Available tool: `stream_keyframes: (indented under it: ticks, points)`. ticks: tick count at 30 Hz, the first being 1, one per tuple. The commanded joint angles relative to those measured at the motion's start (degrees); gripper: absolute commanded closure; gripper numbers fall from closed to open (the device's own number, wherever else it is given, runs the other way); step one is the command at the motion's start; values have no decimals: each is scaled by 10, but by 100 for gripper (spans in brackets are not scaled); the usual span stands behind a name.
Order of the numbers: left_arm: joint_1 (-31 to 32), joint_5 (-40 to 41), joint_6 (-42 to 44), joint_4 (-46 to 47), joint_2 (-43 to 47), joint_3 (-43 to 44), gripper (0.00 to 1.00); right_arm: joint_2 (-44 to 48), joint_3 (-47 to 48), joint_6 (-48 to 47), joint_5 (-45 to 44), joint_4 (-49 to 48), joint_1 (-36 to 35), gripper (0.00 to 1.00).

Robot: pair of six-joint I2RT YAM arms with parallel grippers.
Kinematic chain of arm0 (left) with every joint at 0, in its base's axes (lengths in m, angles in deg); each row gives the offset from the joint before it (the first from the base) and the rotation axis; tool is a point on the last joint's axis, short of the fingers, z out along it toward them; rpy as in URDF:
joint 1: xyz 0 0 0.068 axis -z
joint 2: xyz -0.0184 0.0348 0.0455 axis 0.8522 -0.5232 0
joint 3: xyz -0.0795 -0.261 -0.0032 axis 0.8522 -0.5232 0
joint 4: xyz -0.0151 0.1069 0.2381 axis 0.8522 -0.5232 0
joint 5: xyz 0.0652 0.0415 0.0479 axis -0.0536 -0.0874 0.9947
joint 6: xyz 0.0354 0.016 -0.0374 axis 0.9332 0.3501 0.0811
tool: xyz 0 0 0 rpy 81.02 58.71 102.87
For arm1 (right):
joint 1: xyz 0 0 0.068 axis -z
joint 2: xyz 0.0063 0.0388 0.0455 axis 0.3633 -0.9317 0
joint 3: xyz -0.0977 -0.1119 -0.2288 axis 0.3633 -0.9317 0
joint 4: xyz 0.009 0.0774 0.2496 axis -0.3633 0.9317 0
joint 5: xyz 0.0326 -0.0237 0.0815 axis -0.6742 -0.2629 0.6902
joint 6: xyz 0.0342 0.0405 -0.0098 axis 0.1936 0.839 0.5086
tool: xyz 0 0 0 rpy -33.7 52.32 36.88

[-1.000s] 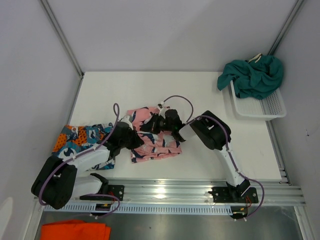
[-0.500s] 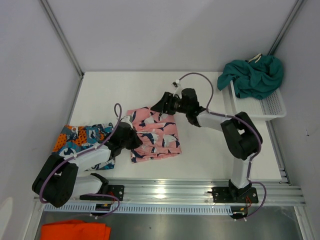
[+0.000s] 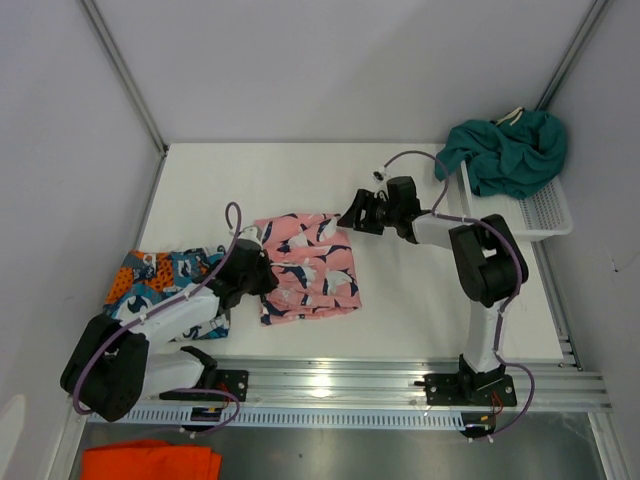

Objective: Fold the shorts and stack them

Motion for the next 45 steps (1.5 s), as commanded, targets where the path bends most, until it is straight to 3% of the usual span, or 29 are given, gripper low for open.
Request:
stream_keyframes:
  ticks: [1,10,13,19,22,23,25,28,29,32,35,38,41,43,44,45]
  points:
    - [2,21,14,-23,17,23,100,-36,35,-3,23,-6,3,29]
    - [2,23,16,-33,20,22,100,-129,62,59,93,-111,12,30]
    - [2,27,16,-38,24,26,100,-151,70,81,116,-140,10,36]
    - [-6,2,19,-47,31,40,100,-167,100,79,129,-125,-3,66]
    - [-30,-55,16,-42,48,38,100,-171,116,75,124,-117,-7,88]
    - [-43,-67,15,-42,54,38,100,-173,120,77,122,-115,-6,100]
    - [-50,-76,16,-47,67,39,100,-174,136,84,110,-103,-3,100]
    - [-57,-73,19,-63,86,41,99,-143,120,111,16,-84,5,100]
    - [-58,-72,20,-69,92,42,99,-125,108,114,-76,-72,11,100]
    - [-60,-73,21,-71,95,41,99,-25,5,146,-227,-73,22,100]
    - [-62,-75,19,-70,95,40,99,58,-95,157,-253,-66,28,100]
    - [-61,-76,17,-66,87,40,99,109,-203,159,-213,-46,18,100]
    - [-62,-74,17,-70,79,42,98,175,-317,160,-190,-35,-44,98]
    - [-64,-72,20,-74,77,46,89,220,-353,157,-210,-9,-138,89]
    - [-67,-73,21,-76,76,44,83,239,-363,154,-232,11,-178,62]
    - [-70,-76,22,-78,76,44,75,283,-367,161,-260,74,-250,47]
